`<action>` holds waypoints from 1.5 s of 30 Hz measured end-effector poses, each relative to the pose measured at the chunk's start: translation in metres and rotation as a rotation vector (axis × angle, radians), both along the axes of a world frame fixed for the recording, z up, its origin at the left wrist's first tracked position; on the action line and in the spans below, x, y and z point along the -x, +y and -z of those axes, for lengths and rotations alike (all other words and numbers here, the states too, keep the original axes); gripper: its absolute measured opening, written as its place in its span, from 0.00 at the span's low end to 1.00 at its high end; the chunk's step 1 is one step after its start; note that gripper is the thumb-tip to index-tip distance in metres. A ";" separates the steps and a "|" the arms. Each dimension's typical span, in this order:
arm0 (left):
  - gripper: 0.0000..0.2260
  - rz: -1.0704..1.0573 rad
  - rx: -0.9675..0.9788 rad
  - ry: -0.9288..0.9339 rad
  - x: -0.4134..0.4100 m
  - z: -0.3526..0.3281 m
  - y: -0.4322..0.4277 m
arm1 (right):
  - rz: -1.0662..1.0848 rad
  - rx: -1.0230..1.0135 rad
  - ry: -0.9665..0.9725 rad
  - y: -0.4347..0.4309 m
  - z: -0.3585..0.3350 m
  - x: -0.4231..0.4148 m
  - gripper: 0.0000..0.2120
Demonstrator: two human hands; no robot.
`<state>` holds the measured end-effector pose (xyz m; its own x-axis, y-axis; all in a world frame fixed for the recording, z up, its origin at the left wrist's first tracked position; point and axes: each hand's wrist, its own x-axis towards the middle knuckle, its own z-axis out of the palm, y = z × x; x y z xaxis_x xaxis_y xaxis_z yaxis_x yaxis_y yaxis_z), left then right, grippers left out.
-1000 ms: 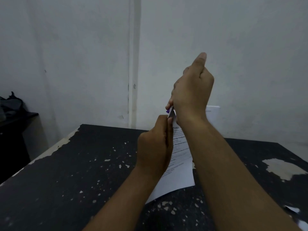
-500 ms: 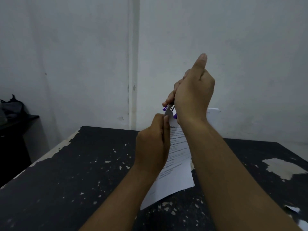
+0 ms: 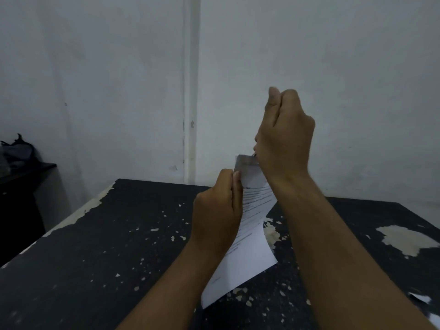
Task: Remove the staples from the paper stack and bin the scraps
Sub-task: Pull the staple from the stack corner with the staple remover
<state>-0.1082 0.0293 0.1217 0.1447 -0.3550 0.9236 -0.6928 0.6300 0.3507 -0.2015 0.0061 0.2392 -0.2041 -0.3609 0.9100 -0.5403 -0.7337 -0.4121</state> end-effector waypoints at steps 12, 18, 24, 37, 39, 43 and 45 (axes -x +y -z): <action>0.14 0.060 -0.044 0.113 -0.013 0.005 -0.002 | -0.193 -0.341 -0.775 -0.040 0.000 0.041 0.20; 0.14 0.054 -0.051 0.146 -0.020 0.004 -0.005 | -0.379 -0.418 -1.148 -0.038 0.008 0.051 0.17; 0.13 0.055 -0.092 0.141 -0.017 0.007 -0.008 | -0.574 -0.466 -1.248 -0.028 0.010 0.039 0.16; 0.16 0.025 -0.063 -0.009 -0.011 0.009 0.000 | -0.799 -0.605 -1.390 -0.003 0.024 0.019 0.16; 0.16 0.021 -0.057 -0.016 -0.010 0.010 0.000 | -0.809 -0.604 -1.391 -0.001 0.025 0.019 0.17; 0.15 0.028 -0.059 0.030 -0.006 0.011 -0.001 | -0.796 -0.587 -1.380 0.002 0.026 0.019 0.16; 0.14 0.036 -0.052 0.057 -0.004 0.009 0.000 | -0.771 -0.573 -1.348 0.003 0.027 0.019 0.16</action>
<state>-0.1038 0.0291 0.1131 0.1824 -0.4079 0.8946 -0.6481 0.6344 0.4213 -0.2209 0.0091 0.2126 -0.3113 -0.9495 -0.0400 0.8025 -0.2401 -0.5462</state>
